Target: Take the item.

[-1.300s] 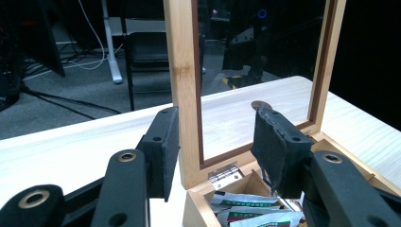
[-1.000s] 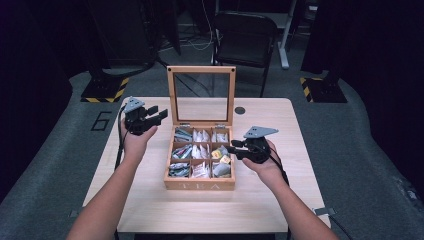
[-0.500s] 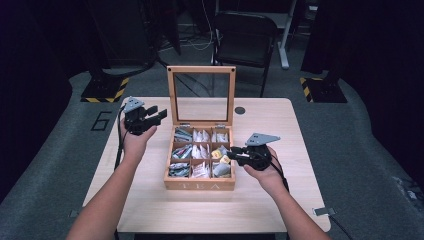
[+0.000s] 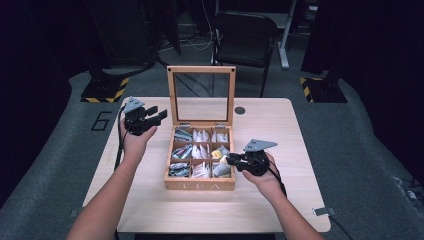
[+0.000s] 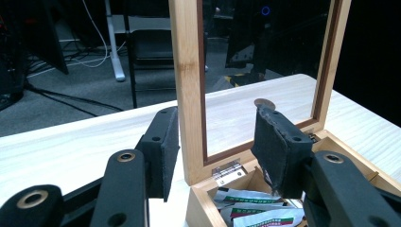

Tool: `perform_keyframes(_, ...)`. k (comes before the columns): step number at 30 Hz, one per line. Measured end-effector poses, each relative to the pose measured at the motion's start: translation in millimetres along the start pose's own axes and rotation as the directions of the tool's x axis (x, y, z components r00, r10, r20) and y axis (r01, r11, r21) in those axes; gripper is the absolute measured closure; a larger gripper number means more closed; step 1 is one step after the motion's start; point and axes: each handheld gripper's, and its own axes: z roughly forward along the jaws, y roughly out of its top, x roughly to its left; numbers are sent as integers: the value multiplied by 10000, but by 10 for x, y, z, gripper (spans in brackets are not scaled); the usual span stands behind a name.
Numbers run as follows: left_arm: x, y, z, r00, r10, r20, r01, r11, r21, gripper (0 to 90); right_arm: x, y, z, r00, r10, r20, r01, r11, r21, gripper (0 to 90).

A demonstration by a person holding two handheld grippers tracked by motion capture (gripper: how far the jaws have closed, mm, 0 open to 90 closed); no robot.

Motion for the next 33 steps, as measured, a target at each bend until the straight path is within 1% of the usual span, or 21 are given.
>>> perform_keyframes(7,-8,-2,3,10000,-12,32,12,10000,5,509,8,-66,81,9998,-71,-189,76,9996,269,749)
perform_keyframes(10,-9,-3,8,10000,11,38,-11,10000,14,509,20,-71,94,9998,-36,-183,42,9995,324,756)
perform_keyframes(13,-9,-4,9,10000,10,41,-10,10000,23,509,25,-81,118,9996,-91,-259,101,9993,373,778)
perform_keyframes(15,-8,-3,5,10000,-14,52,14,10000,35,508,26,-90,133,9994,-81,-343,96,9991,419,820)
perform_keyframes(17,-8,-3,5,10000,-15,50,15,10000,23,508,24,-92,137,9993,-82,-368,97,9991,420,833)
perform_keyframes(18,-7,-3,5,10000,1,54,-1,10000,51,507,22,-95,136,9992,15,-400,2,9991,429,863)
perform_keyframes(20,-6,-3,4,10000,4,52,-4,10000,50,507,21,-95,136,9990,75,-432,-57,9992,407,870)
perform_keyframes(21,-7,-4,6,10000,-16,33,16,10000,16,508,13,-92,133,9985,152,-526,-136,9994,322,886)
perform_keyframes(26,1,-3,2,10000,-27,15,27,10000,-6,507,15,-82,116,9978,191,-635,-176,9996,239,895)
perform_keyframes(27,5,-4,2,10000,-36,-1,36,10000,1,507,28,-74,108,9973,291,-668,-273,9992,282,896)
perform_keyframes(30,9,-4,-2,10000,-15,-9,15,10000,4,508,69,-15,81,9957,134,-917,-110,9996,261,899)
perform_keyframes(32,10,-3,-6,10000,-6,-19,6,10000,5,508,76,-7,73,9957,143,-913,-122,9996,241,900)
perform_keyframes(33,10,-3,-11,10000,-16,-25,16,10000,19,508,79,3,70,9948,184,-1002,-168,9997,164,900)
